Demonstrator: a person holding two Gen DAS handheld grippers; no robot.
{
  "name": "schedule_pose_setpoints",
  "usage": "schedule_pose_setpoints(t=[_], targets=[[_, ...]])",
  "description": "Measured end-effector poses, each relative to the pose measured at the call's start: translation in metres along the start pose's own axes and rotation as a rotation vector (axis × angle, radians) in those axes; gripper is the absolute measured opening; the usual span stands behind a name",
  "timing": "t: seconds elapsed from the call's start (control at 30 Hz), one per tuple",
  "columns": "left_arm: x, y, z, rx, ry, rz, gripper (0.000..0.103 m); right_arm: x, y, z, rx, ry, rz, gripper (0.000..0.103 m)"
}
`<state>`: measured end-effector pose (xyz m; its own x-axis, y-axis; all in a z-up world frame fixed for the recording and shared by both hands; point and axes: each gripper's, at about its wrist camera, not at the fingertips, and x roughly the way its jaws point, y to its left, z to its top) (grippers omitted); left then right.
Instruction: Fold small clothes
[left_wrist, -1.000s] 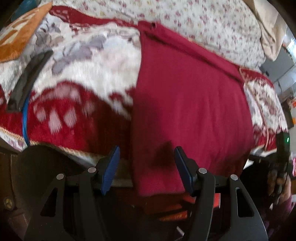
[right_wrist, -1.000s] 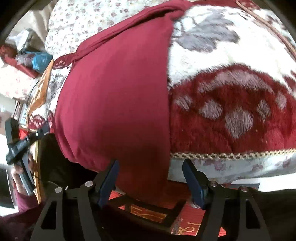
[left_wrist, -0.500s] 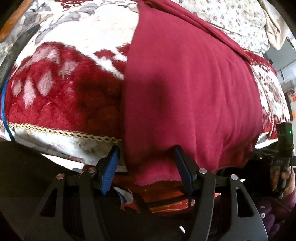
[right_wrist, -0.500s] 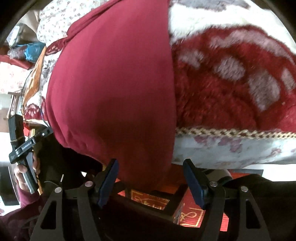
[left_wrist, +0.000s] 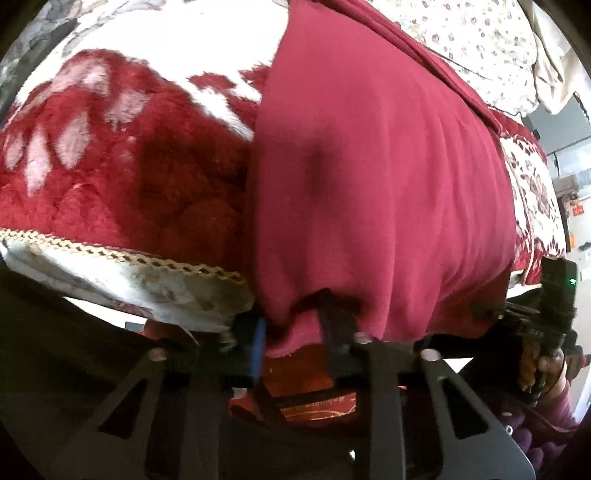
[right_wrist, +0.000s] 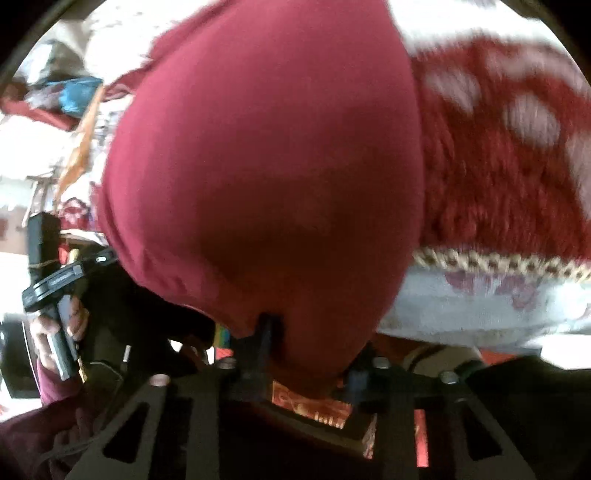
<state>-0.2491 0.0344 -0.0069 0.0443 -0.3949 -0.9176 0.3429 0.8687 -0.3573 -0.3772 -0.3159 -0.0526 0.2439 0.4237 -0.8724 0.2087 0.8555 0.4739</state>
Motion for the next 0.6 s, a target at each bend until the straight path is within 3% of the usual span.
schedule_pose_setpoints(t=[0.1,0.3,0.6], targets=[[-0.017,-0.007,-0.004,0.021,-0.052,-0.014,0.008,-0.020,0.010,-0.002,-0.046,-0.076,0.046,0.015],[-0.066,-0.023,-0.006,0.067,-0.164,-0.069,0.007,-0.059,0.018,-0.003,-0.084,-0.184,0.127,0.013],[-0.118,-0.036,0.038,0.052,-0.340,-0.167,0.006,-0.127,0.027,0.019,-0.126,-0.390,0.194,0.012]])
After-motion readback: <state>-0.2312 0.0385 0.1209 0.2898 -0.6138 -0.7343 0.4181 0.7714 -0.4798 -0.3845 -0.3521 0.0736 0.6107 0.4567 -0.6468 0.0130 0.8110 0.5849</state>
